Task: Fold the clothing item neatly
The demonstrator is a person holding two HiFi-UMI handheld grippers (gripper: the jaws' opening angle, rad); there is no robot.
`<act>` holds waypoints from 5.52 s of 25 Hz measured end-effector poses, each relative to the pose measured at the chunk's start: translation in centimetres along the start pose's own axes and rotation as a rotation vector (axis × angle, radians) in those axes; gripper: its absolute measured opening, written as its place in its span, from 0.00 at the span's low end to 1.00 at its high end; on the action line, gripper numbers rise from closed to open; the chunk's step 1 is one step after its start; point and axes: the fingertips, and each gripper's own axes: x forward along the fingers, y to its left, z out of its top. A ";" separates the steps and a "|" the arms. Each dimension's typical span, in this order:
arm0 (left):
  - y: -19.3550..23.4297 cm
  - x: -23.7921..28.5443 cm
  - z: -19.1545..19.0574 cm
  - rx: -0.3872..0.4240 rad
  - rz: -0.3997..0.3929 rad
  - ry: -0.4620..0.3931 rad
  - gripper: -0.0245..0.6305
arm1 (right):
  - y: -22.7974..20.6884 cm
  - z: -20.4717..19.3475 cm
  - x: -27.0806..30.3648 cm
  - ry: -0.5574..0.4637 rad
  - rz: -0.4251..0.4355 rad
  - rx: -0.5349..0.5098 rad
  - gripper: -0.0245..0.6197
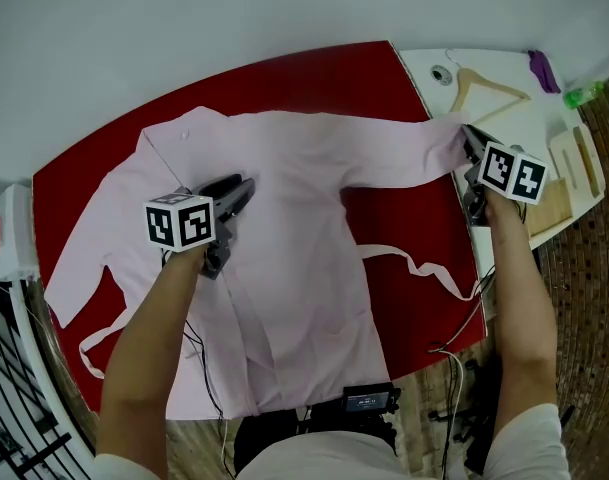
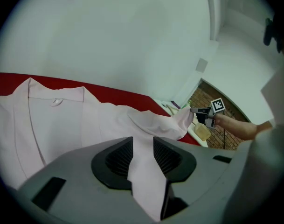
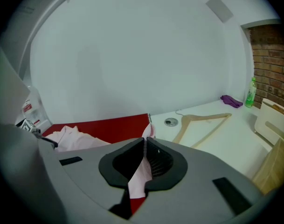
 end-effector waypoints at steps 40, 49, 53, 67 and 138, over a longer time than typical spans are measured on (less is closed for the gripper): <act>-10.6 2.7 3.5 -0.331 -0.462 -0.132 0.35 | 32.3 -8.1 -1.8 -0.132 0.222 -0.586 0.09; -9.9 3.4 2.6 -0.379 -0.477 -0.113 0.25 | 35.9 -11.7 -2.7 -0.182 0.262 -0.935 0.09; -9.2 3.5 2.0 -0.377 -0.453 -0.100 0.07 | 36.3 -12.7 -4.4 -0.205 0.323 -0.982 0.18; -10.0 2.9 2.7 -0.493 -0.491 -0.089 0.07 | 31.4 -19.1 -4.4 -0.033 0.269 -1.020 0.31; 9.0 -17.7 -6.9 -0.108 0.000 -0.019 0.26 | 54.4 -26.7 -5.6 0.056 0.474 -1.000 0.27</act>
